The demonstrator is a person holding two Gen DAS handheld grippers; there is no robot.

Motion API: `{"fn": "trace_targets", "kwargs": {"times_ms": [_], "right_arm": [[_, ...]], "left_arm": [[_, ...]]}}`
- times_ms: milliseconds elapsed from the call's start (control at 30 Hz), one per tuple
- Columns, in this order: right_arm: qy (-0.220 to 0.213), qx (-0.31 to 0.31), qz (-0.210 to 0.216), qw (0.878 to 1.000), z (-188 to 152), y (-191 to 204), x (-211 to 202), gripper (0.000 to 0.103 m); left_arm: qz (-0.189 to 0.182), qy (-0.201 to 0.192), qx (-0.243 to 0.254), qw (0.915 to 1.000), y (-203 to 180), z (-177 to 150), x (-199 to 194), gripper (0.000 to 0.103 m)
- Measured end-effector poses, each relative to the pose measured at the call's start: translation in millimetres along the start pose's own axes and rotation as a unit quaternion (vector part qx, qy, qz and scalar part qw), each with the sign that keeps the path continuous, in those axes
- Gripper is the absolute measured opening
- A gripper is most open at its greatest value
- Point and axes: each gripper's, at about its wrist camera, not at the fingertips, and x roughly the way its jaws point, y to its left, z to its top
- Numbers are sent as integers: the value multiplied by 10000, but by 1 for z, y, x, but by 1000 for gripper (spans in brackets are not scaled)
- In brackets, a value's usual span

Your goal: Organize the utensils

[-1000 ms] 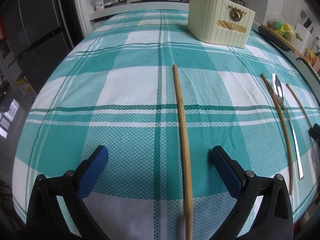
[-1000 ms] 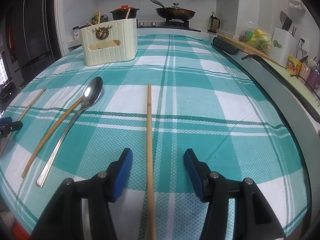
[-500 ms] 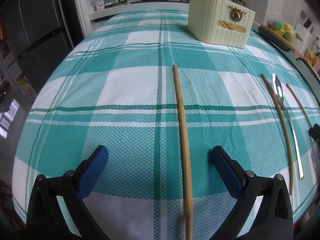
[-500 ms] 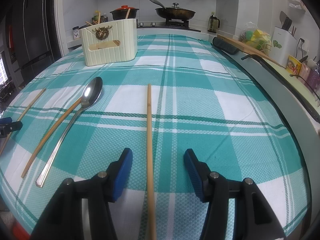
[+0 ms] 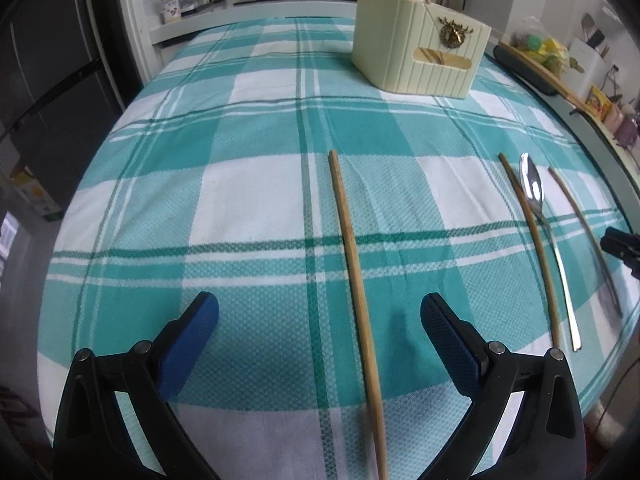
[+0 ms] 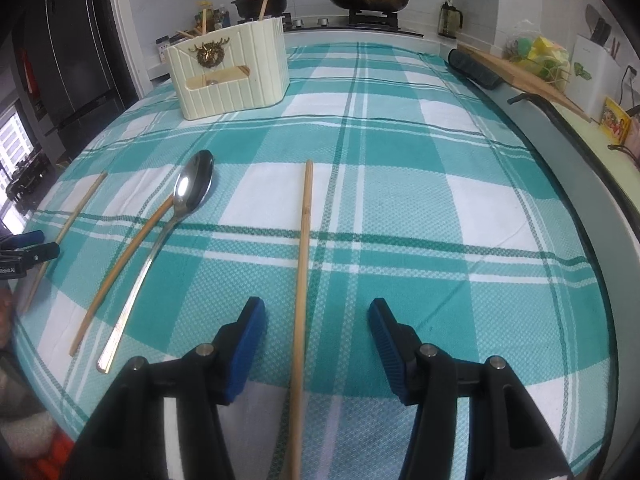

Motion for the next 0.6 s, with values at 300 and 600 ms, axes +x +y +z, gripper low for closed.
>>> {"fn": "trace_targets", "kwargs": {"times_ms": [300, 600], "right_arm": [[923, -566, 360, 9935, 57, 9, 47, 55], [1085, -908, 94, 9899, 99, 30, 81, 22]], "left_arm": [[-125, 561, 297, 9979, -6, 56, 41, 88], [88, 862, 659, 9941, -26, 69, 60, 28]]}}
